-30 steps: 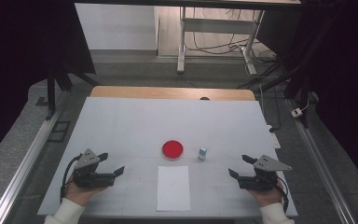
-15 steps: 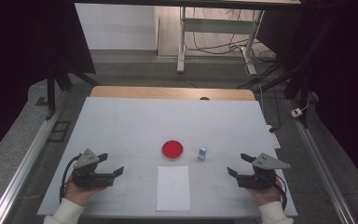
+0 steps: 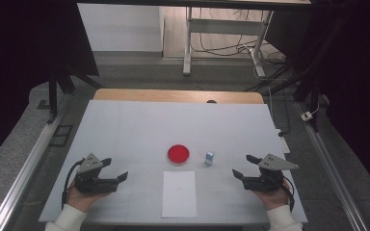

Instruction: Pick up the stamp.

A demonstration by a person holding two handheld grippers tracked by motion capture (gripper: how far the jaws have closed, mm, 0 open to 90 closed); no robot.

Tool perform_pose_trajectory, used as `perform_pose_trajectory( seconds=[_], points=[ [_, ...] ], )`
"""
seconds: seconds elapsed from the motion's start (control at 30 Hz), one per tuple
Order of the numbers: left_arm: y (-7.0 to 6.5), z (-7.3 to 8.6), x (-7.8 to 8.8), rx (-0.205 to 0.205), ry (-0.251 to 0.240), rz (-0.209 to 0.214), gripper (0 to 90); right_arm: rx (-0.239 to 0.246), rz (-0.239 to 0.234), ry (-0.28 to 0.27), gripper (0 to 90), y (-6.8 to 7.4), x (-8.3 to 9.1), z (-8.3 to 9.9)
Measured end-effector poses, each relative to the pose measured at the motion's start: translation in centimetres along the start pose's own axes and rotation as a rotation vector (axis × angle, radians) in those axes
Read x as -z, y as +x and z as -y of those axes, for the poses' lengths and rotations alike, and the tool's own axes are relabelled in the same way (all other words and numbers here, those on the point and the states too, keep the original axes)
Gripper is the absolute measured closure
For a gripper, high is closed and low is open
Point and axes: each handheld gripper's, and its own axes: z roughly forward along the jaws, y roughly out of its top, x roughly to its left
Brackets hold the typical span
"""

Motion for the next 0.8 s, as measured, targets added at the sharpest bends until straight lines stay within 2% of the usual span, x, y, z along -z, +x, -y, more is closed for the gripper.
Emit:
perform_pose_trajectory(
  seconds=[0.43,0.63,0.8],
  points=[
    [0.1,0.1,-0.2,0.003,0.013,0.003,15.6,0.021,-0.014,-0.001,22.4,0.3,-1.0,-1.9],
    [0.1,0.1,-0.3,0.005,0.015,0.008,15.5,0.049,-0.022,0.016,22.5,0.8,-2.0,-3.0],
    [0.2,0.1,-0.3,0.004,0.019,0.007,15.6,0.054,-0.029,0.024,22.6,1.0,-2.6,-3.5]
  ],
)
